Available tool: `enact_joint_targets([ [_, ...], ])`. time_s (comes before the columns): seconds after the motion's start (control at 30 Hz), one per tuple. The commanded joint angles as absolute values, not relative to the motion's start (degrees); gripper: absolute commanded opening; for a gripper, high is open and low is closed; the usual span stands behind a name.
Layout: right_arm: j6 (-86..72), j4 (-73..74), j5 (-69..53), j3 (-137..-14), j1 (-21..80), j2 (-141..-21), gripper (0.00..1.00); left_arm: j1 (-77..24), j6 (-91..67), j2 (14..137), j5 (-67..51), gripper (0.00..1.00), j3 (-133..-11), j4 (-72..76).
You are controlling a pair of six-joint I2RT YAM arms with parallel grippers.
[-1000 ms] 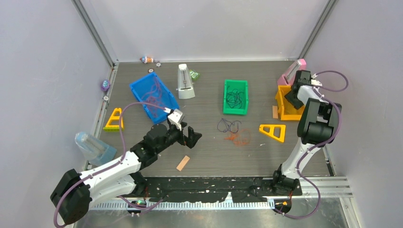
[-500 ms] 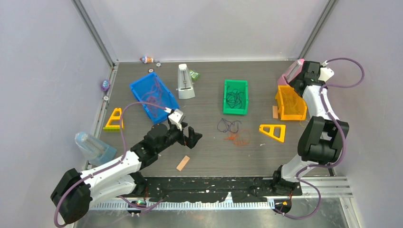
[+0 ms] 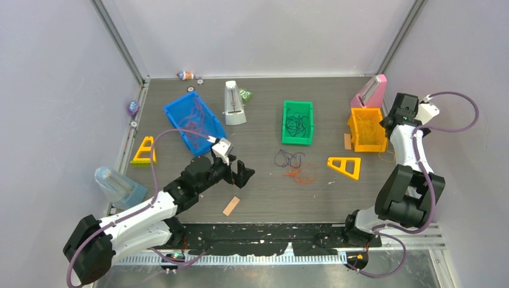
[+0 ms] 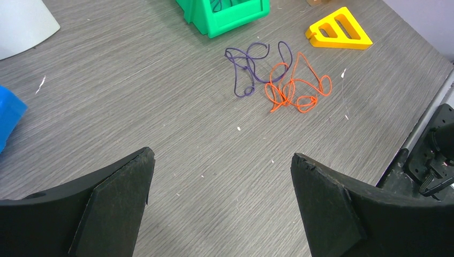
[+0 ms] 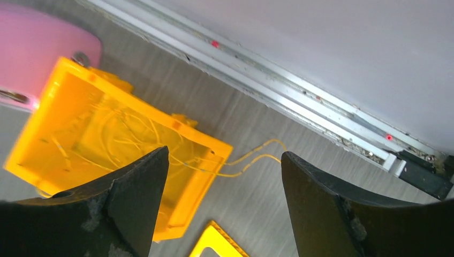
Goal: Untangle the cables
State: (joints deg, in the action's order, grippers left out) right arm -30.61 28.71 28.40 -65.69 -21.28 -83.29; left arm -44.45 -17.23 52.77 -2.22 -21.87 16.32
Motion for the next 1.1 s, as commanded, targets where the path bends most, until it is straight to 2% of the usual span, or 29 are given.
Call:
enact_joint_targets([
  [0.0, -27.27, 25.23, 31.12, -60.73, -20.76, -80.70, 0.82, -44.30, -15.84, 50.07, -2.21, 1.00, -23.37, 18.01],
  [0.17, -19.77, 15.01, 29.69, -52.09, -20.48, -77.34, 0.81, -44.30, -16.26, 50.86, -2.29, 1.00, -22.56, 19.52],
  [0.3, -16.80, 18.31, 29.72, -54.16, -20.24, -80.91, 0.80, -44.34, -17.03, 51.40, -4.59, 1.00, -25.81, 15.72],
  [0.5, -16.99, 19.84, 26.25, -55.94, -20.22, -83.38, 0.71, -44.30, -17.20, 51.00, -4.52, 0.99, -25.99, 14.01],
  [0.6, -16.05, 19.21, 22.88, -55.59, -20.07, -83.36, 0.71, -44.30, -17.04, 50.11, -4.29, 0.99, -25.73, 12.92],
  [0.7, -13.71, 19.43, 22.21, -55.70, -18.72, -83.38, 0.77, -44.30, -17.14, 49.73, -4.59, 0.99, -25.94, 12.17],
  [0.87, -12.51, 19.89, 19.19, -56.89, -18.44, -85.40, 0.79, -44.37, -17.90, 50.34, -6.58, 0.99, -27.04, 10.56],
  [1.07, -12.93, 20.81, 18.54, -58.30, -18.40, -89.29, 0.72, -44.38, -18.28, 50.56, -7.07, 0.99, -27.22, 9.89],
])
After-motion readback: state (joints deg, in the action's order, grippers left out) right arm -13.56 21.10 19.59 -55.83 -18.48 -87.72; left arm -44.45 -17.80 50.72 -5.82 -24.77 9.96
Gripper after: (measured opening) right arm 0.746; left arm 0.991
